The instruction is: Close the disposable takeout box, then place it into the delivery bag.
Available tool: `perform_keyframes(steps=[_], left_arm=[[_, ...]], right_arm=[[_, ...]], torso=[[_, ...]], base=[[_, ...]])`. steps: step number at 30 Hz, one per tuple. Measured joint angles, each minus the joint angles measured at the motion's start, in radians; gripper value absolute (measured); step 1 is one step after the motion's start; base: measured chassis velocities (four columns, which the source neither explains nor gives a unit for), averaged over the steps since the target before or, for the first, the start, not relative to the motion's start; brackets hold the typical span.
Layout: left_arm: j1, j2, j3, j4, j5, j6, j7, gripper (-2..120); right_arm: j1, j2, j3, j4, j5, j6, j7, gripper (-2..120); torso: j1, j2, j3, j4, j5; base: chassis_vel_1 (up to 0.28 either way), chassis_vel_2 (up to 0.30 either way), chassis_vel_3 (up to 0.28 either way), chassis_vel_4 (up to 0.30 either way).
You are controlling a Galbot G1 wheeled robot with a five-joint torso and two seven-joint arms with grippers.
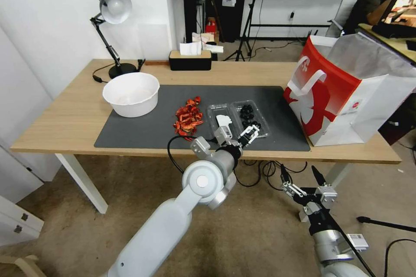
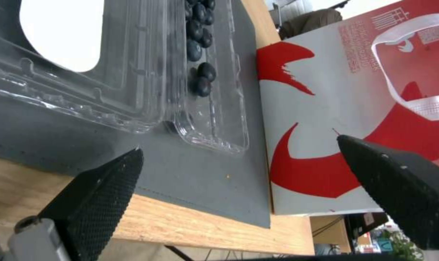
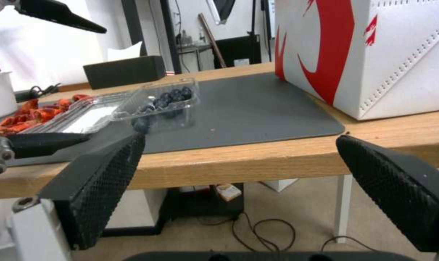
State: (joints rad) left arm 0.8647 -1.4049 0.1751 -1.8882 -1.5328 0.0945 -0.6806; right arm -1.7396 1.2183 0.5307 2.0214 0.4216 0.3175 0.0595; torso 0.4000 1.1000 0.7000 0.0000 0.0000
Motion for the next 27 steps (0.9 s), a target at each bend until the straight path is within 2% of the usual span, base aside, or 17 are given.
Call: perform_keyframes(steps=[15,27], left_arm=[[-0.020,-0.010,-0.001,0.046,0.011,-0.002,0.003,100],[-0.010,-0.007,-0.004,0.047,0.030,-0.016,0.006,100]], right_arm=[[0.000,0.006,-0.001,-0.006,-0.002,0.003,0.000,100],[-0.001,0.007,-0.005,-0.007,-0.007,0.004,0.000,100]], torso=[[0.000,0.000,0.000,0.0000,0.0000],[0.000,0.000,0.000,-0.0002,-0.0002]], base=[[0.000,0.000,0.000,0.000],[0.000,0.000,0.000,0.000]])
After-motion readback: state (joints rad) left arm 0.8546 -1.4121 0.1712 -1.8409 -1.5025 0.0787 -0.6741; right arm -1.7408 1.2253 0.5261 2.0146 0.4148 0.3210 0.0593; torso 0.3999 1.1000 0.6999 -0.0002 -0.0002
